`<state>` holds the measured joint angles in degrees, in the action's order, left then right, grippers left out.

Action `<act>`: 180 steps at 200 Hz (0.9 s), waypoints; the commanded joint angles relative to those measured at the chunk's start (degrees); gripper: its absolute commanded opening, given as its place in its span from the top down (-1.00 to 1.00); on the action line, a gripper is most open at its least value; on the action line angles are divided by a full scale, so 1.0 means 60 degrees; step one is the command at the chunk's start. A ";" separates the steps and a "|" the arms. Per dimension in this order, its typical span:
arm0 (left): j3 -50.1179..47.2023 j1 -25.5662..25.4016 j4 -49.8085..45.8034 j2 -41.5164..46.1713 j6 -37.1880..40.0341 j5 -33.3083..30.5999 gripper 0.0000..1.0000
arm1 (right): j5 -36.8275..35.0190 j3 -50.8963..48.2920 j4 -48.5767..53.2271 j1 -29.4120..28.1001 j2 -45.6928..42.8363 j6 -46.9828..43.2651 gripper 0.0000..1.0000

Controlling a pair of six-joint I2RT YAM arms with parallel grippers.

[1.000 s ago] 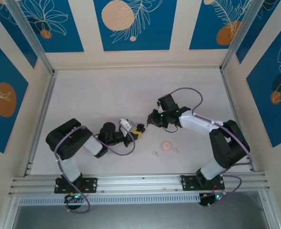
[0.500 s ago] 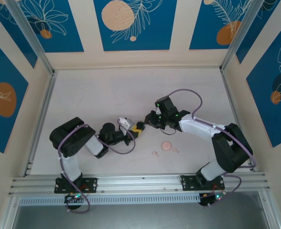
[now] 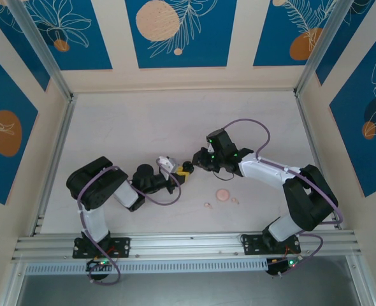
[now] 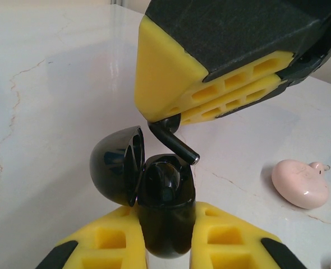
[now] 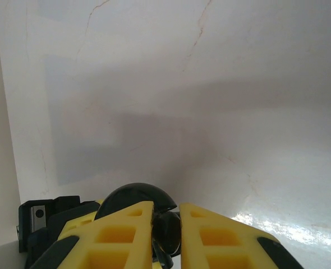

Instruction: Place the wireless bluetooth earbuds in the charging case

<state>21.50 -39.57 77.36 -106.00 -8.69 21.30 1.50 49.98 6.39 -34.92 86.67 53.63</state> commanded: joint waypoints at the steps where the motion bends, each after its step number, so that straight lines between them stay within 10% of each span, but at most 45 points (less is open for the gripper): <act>1: -0.0008 -0.0095 0.0539 0.0000 -0.0119 0.0052 0.86 | -0.0303 -0.0060 -0.0245 -0.0091 -0.0425 0.0063 0.66; 180: 0.0283 -0.0091 0.0541 0.0261 -0.1330 -0.0108 0.84 | -0.1476 -0.0172 -0.0584 -0.0625 -0.0467 -0.0218 0.66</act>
<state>21.76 -39.57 77.60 -105.91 -14.35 21.17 -5.06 49.74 3.81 -38.02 84.18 53.36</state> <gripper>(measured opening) 0.164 0.170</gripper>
